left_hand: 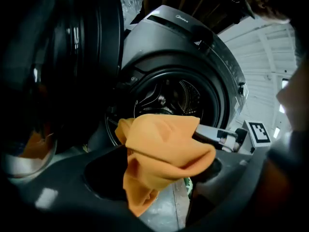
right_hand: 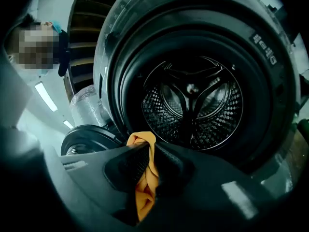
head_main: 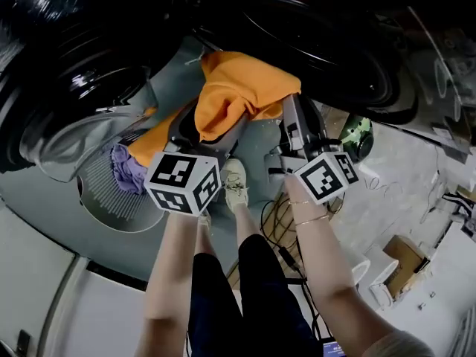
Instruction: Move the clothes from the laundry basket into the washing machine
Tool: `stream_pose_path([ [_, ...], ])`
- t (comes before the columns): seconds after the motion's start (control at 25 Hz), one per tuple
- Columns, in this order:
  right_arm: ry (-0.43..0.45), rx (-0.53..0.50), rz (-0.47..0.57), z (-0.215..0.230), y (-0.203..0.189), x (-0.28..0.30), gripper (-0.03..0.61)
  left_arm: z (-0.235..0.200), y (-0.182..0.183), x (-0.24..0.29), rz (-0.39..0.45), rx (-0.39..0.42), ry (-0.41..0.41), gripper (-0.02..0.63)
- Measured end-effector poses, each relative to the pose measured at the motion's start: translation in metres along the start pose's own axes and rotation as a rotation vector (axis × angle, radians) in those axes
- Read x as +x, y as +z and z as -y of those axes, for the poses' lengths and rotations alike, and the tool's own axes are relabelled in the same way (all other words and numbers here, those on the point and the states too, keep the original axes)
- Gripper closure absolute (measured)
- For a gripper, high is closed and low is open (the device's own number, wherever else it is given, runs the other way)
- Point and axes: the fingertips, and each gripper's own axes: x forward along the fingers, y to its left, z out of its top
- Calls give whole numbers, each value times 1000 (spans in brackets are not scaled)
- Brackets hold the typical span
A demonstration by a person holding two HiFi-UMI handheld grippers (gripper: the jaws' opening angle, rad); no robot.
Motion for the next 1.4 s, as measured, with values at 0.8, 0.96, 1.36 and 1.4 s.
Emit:
stream_pose_path([
  [0.8, -243, -94, 225, 79, 75, 92, 525, -23, -26, 43, -79, 35, -8, 267],
  [0.96, -262, -109, 261, 84, 87, 99, 525, -27, -18, 48, -69, 34, -13, 267],
  [1.36, -306, -172, 394, 97, 129, 108, 525, -41, -14, 54, -59, 31, -23, 267],
  [1.4, -306, -185, 388, 98, 128, 110, 525, -42, -14, 55, -59, 30, -25, 267],
])
